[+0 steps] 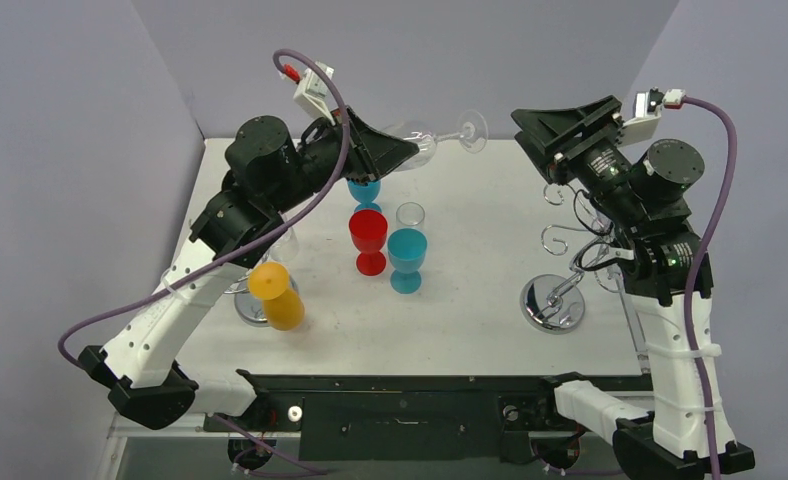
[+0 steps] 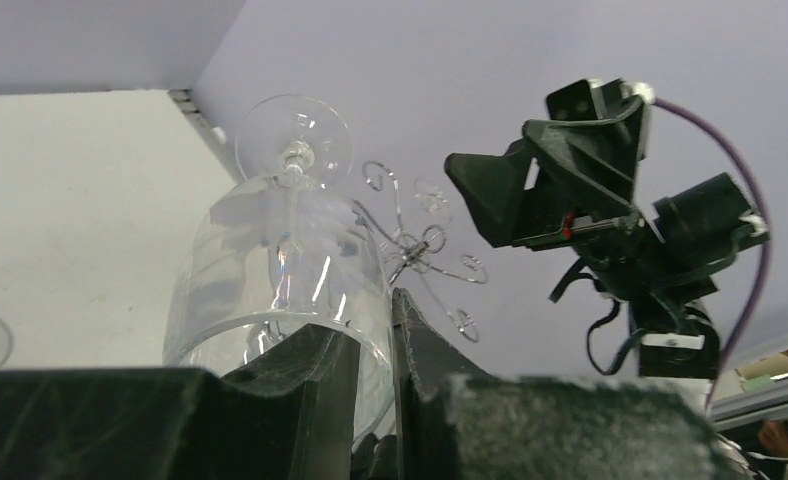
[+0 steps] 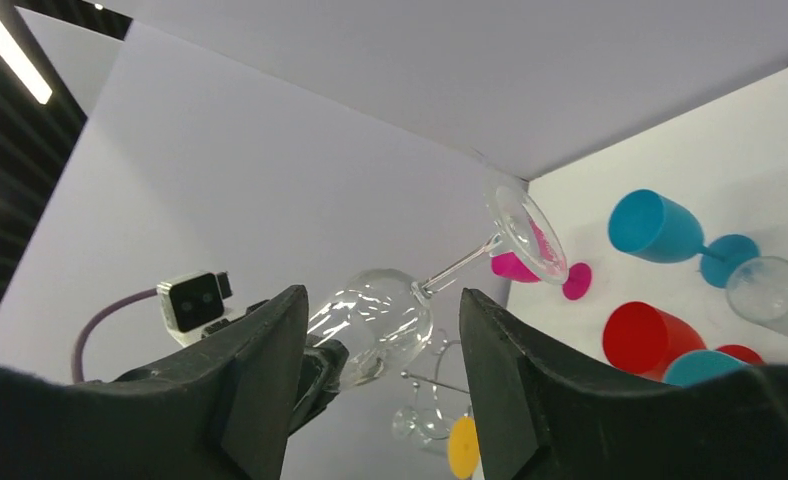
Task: Take the wine glass off the wine glass rack
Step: Place the wine glass at the center of the board.
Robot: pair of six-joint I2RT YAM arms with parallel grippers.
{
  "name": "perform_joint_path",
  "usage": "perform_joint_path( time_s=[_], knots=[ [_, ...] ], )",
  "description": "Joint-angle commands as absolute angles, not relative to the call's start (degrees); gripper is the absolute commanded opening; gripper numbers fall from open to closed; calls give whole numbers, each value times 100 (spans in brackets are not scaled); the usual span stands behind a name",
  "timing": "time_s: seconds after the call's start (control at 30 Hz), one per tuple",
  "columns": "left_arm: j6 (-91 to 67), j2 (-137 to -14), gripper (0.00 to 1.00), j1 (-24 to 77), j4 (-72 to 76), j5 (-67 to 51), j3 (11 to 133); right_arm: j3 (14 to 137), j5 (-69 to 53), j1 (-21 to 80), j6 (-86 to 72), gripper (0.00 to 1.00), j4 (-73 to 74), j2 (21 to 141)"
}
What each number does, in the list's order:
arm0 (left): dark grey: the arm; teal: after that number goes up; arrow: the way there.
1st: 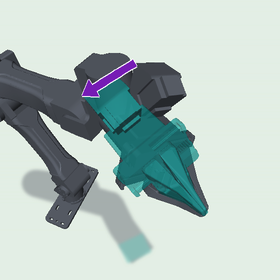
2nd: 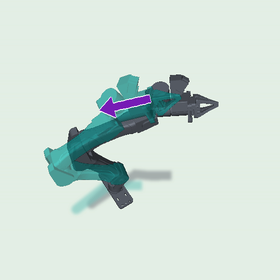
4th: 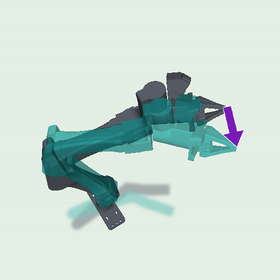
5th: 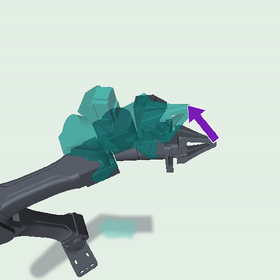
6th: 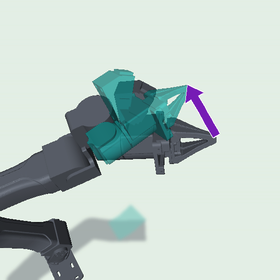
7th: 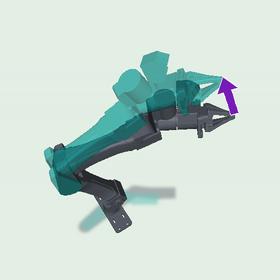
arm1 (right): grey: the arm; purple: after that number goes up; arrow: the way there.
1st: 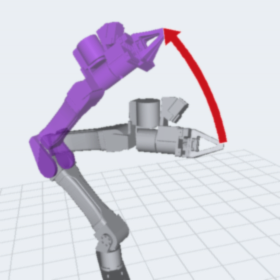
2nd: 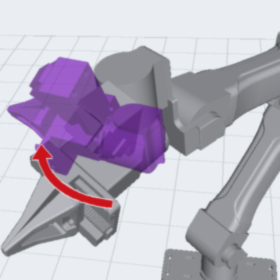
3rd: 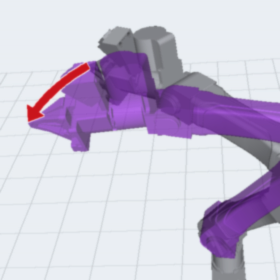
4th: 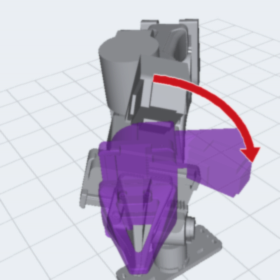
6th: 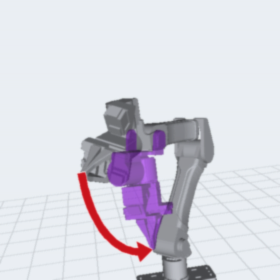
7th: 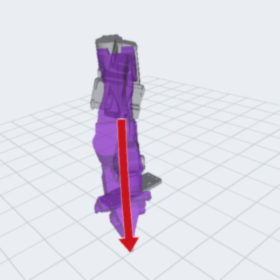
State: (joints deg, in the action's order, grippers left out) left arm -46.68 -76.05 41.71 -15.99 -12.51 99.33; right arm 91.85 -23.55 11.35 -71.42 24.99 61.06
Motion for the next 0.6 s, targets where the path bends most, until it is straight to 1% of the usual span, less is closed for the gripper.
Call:
perform_joint_path(
  time_s=[0.0, 0.1, 0.23, 0.57],
  knots=[
    [-4153, -7453, 0, 4260, -2145, -787, 10283, 9406, -1997, 1160, -6230, 55, 3135, 6008],
    [-3872, -7401, 0, 4347, -2754, -664, 10462, 9718, -1577, 1160, -5662, 57, 3748, 6104],
    [-3565, -7286, 0, 4562, -4034, -497, 10646, 10119, -1196, 1160, -5167, 58, 4303, 6258],
    [-3392, -6703, 0, 5310, -6168, 213, 10208, 10456, -643, 1251, -4634, 62, 4713, 6594]
  ],
)
